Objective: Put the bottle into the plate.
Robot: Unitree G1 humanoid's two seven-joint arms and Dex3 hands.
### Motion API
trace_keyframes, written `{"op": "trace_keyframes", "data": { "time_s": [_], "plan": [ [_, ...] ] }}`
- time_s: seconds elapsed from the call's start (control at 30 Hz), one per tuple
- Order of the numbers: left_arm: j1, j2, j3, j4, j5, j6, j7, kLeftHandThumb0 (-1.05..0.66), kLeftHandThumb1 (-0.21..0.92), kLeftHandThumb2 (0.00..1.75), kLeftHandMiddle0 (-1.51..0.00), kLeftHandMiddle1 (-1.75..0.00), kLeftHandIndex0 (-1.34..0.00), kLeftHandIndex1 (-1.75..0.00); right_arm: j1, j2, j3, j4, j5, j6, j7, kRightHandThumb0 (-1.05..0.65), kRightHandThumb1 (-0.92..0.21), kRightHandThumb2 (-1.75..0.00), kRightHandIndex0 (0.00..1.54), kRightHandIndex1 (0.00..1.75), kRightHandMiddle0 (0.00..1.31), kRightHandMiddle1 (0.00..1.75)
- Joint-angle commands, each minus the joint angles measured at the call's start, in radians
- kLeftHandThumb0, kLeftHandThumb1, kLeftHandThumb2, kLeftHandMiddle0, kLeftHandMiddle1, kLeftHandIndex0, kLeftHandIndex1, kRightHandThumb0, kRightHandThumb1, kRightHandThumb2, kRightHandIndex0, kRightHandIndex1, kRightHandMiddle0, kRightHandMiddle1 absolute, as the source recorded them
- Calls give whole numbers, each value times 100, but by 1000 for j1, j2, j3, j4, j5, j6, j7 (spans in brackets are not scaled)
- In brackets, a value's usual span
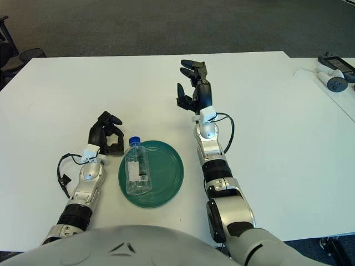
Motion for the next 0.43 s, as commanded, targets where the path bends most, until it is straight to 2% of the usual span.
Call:
{"op": "trace_keyframes", "data": {
  "time_s": [0.0, 0.4],
  "plan": [
    [53, 10, -2, 39, 7, 49, -11, 0, -5, 171, -90, -168, -67, -175, -9, 3, -13, 5, -5, -7, 2, -44, -72, -88, 11, 80, 0, 113],
    [51, 13, -5, 38, 5, 53, -14, 0, -5, 172, -89, -170, -67, -175, -15, 7, -16, 13, -9, -7, 1, -44, -72, -88, 11, 80, 0, 113]
  ]
}}
